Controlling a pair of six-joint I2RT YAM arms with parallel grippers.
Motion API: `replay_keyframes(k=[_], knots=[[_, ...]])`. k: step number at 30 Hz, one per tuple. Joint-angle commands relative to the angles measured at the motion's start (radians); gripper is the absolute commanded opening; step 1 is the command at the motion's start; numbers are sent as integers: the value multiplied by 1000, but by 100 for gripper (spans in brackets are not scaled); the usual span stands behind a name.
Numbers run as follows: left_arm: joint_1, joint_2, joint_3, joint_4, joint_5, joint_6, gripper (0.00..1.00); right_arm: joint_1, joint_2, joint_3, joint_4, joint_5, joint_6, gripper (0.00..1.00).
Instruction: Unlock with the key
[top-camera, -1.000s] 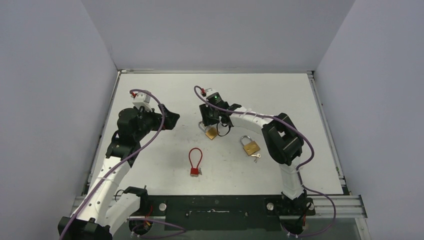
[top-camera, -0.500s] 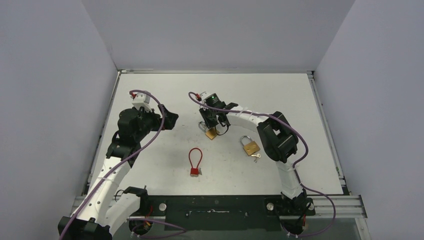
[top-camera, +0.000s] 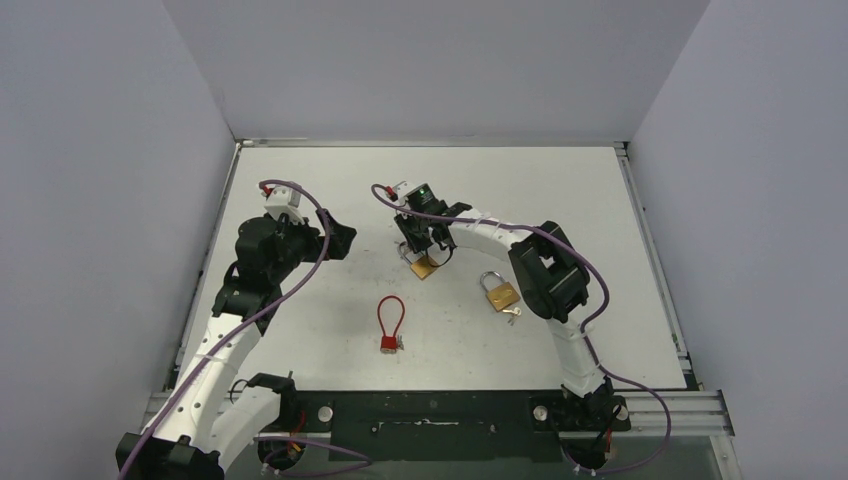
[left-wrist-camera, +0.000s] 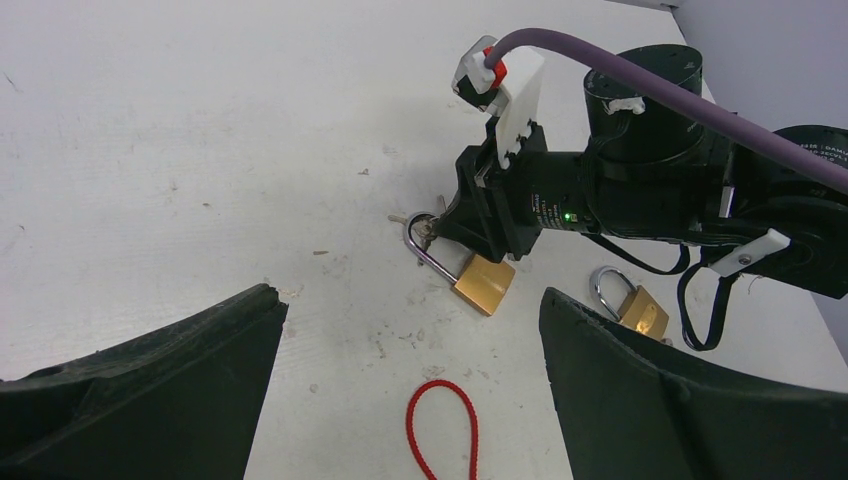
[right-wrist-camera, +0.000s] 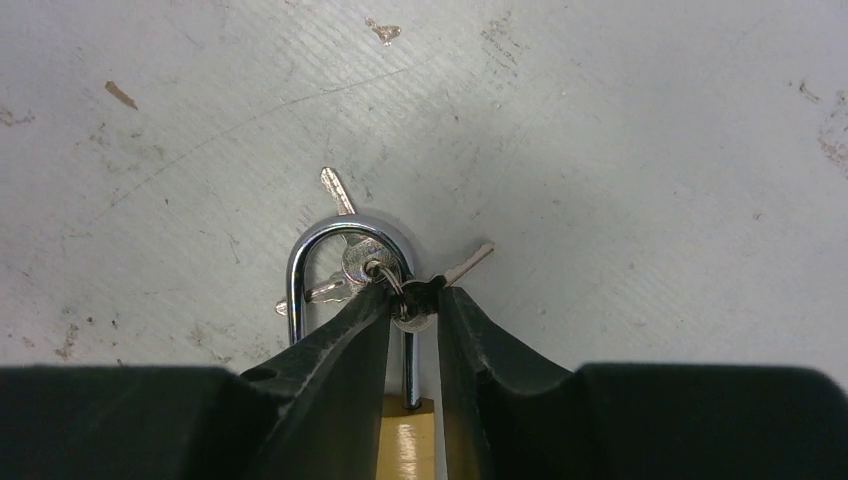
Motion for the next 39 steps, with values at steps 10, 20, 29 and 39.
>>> replay_keyframes(k=[10, 20, 29, 39], knots=[[-2, -12, 14, 21, -14, 12, 97, 3, -87, -5, -12, -9, -6, 7], [-1, -14, 13, 21, -14, 10, 97, 3, -121, -18, -25, -19, 20, 0], [-3, -11, 9, 31, -5, -19, 97, -9, -287, -135, 93, -52, 79, 0], [-49, 31, 116, 85, 170, -149, 97, -95, -637, -456, 490, -267, 347, 0]])
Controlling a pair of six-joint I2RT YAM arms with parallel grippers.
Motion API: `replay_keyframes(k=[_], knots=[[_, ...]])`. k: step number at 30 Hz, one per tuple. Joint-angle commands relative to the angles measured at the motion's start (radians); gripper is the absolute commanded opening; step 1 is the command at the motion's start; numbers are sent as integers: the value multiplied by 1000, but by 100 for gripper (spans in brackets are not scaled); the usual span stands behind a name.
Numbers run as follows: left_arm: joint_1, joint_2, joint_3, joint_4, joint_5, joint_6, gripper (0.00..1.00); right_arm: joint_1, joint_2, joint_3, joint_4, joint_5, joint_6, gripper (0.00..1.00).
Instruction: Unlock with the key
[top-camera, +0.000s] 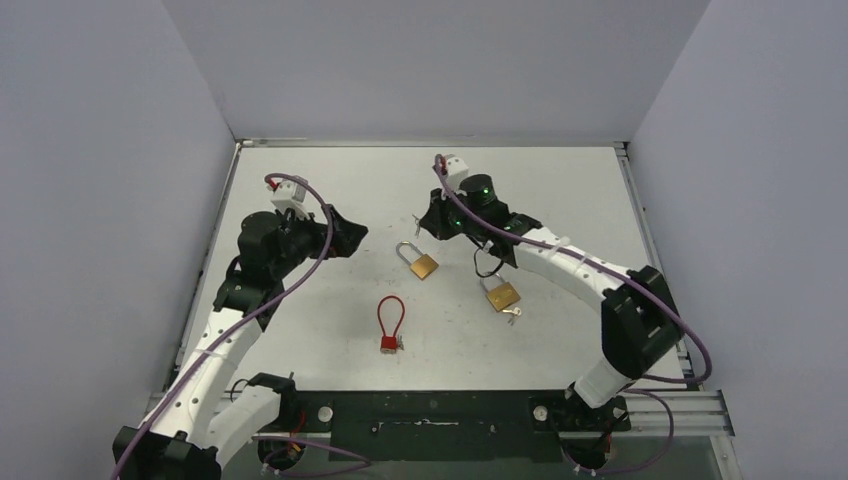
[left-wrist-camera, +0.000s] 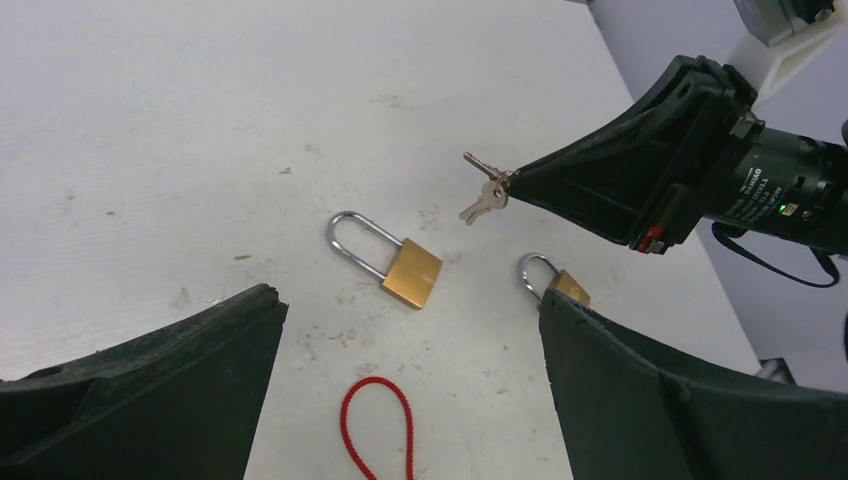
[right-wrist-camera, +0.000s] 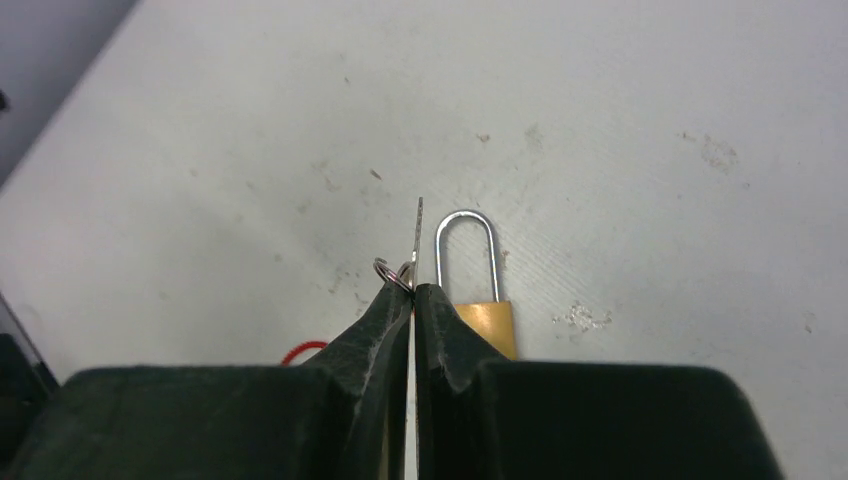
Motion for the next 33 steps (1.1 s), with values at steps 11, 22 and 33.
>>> replay_keyframes(k=[11, 22, 33], knots=[[-76, 32, 148, 349, 214, -498, 97, -74, -324, -229, 615, -388, 331, 0], [-131, 123, 202, 379, 206, -611, 65, -29, -332, -186, 660, -491, 337, 0], [-167, 129, 202, 336, 170, -593, 42, -27, -340, -178, 655, -488, 341, 0]])
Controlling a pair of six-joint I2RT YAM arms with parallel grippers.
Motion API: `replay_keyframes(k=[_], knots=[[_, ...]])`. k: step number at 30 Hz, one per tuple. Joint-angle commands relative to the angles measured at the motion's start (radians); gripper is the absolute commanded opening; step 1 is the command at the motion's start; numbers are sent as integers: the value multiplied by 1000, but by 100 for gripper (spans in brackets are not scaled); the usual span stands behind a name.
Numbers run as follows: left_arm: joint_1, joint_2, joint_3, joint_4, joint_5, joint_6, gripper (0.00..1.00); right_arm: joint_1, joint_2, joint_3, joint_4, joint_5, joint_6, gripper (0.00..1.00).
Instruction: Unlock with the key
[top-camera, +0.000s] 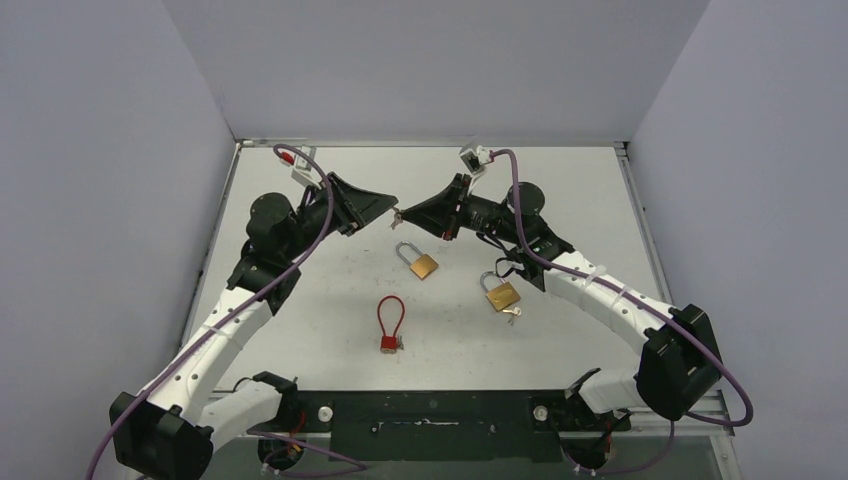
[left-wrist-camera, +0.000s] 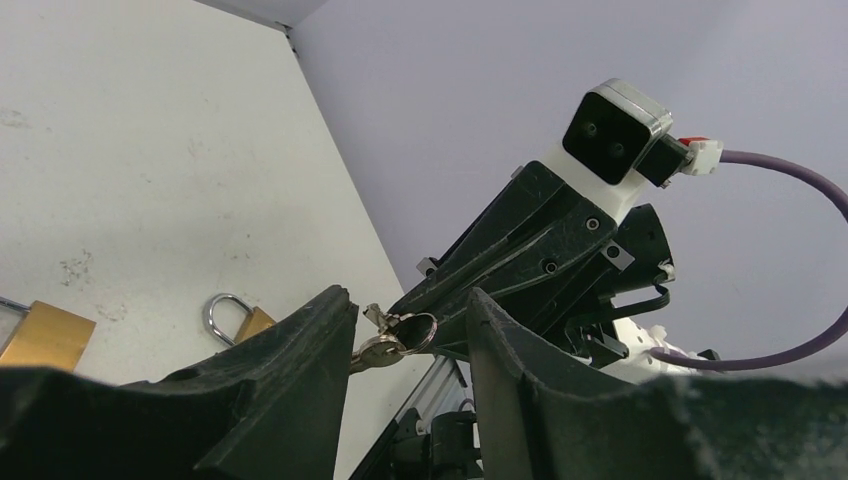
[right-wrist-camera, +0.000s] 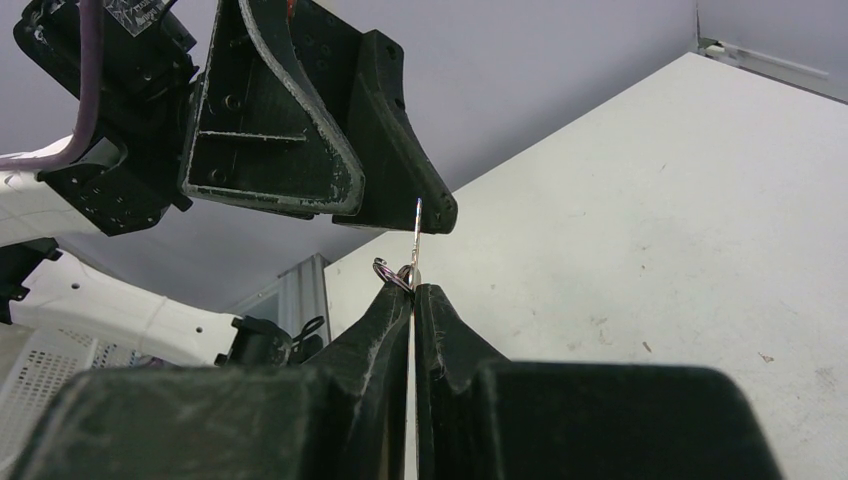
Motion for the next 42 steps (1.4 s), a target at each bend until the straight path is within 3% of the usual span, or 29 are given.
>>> replay_keyframes(k=[1, 8, 16, 19, 21, 25, 27, 35, 38, 42], knots=[[-14, -4, 50, 24, -16, 7, 41, 2, -37, 44, 62, -20, -2, 0], [-18, 5, 51, 50, -27, 11, 34, 2, -29, 42, 98, -52, 21, 0], [-23, 14, 40, 113, -2, 6, 1, 2, -37, 44, 85, -51, 21, 0], [-26, 8, 34, 132, 4, 22, 0, 1, -39, 54, 53, -33, 19, 1], [-27, 1, 33, 138, 1, 43, 0, -1, -42, 56, 38, -23, 17, 9], [-28, -11, 41, 147, 2, 116, 0, -3, -62, 52, 29, -12, 3, 48], [-28, -19, 43, 159, 7, 163, 0, -5, -82, 35, 23, 0, -20, 60], [-33, -56, 42, 173, 58, 415, 0, -11, -157, -38, 120, 14, -43, 76], [-37, -66, 46, 202, 172, 519, 0, -4, -136, -2, 95, 9, -54, 78], [-41, -96, 59, 172, 182, 598, 0, 13, -114, 35, 83, -12, -61, 81]])
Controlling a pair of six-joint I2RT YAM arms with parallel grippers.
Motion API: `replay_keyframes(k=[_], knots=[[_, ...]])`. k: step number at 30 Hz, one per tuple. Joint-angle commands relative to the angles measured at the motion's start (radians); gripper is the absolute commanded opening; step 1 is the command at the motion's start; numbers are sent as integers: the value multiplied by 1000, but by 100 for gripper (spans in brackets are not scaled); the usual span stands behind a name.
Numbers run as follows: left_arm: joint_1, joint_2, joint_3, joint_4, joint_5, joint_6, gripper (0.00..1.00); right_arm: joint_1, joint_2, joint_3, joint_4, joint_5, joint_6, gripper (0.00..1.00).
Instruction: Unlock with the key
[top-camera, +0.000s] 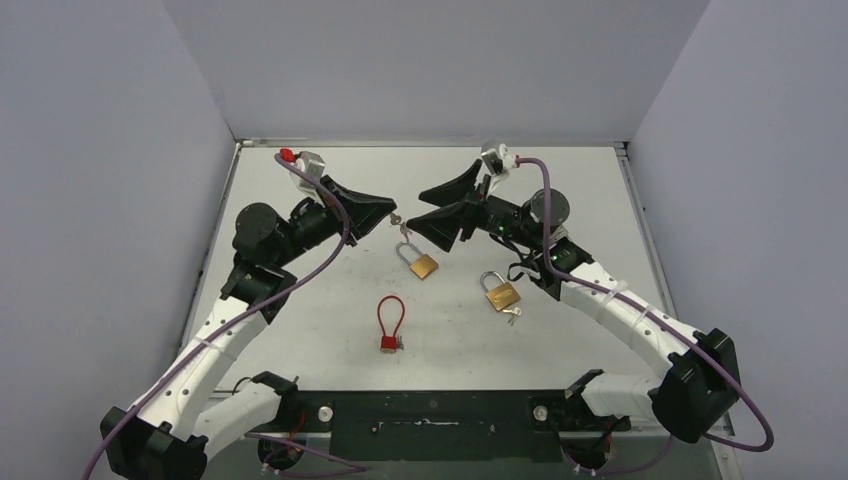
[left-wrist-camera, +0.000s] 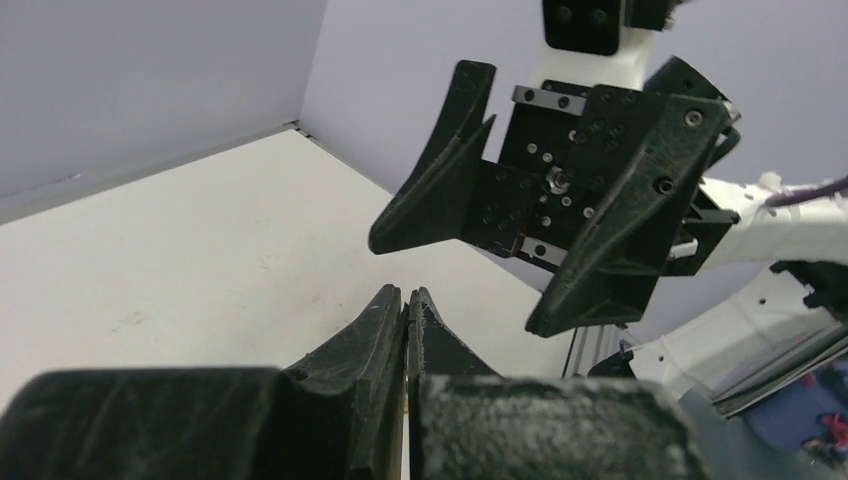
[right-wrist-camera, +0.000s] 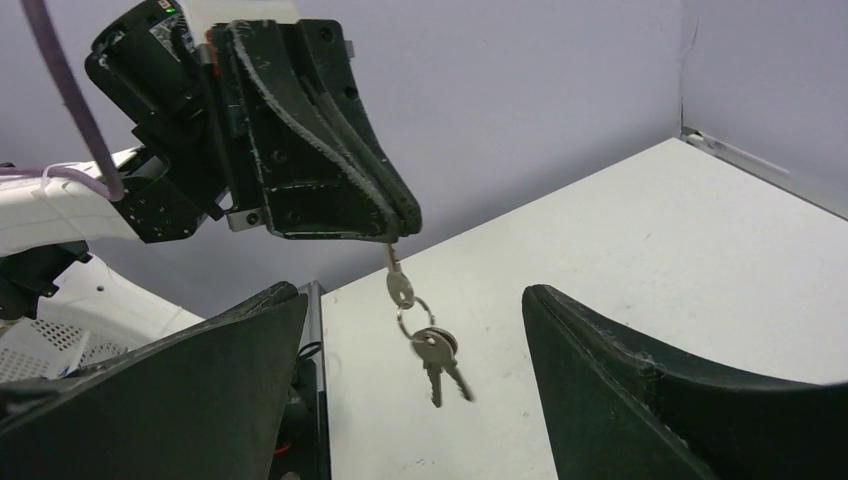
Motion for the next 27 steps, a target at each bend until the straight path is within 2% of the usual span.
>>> replay_keyframes(k=[1, 4, 8, 12, 15, 18, 25, 27], knots=[[-6, -43, 57, 59, 87, 123, 0, 22, 22, 78, 34, -18, -32, 81], [-8, -41, 50, 127, 116, 43, 0, 30, 41, 105, 22, -34, -27, 78], [-9, -39, 51, 194, 115, -75, 0, 50, 69, 146, 2, -77, -8, 62], [-9, -38, 65, 188, 110, -159, 0, 65, 71, 157, -19, -60, -14, 54], [-9, -33, 87, 144, 102, -190, 0, 67, 66, 157, -23, -57, -5, 48], [-9, -30, 102, 105, 88, -206, 0, 66, 61, 148, -5, -62, 18, 47], [-9, -22, 104, 106, 90, -242, 0, 66, 56, 116, 81, -77, 108, 31], [-9, -20, 102, 105, 90, -246, 0, 67, 55, 104, 106, -79, 131, 31]])
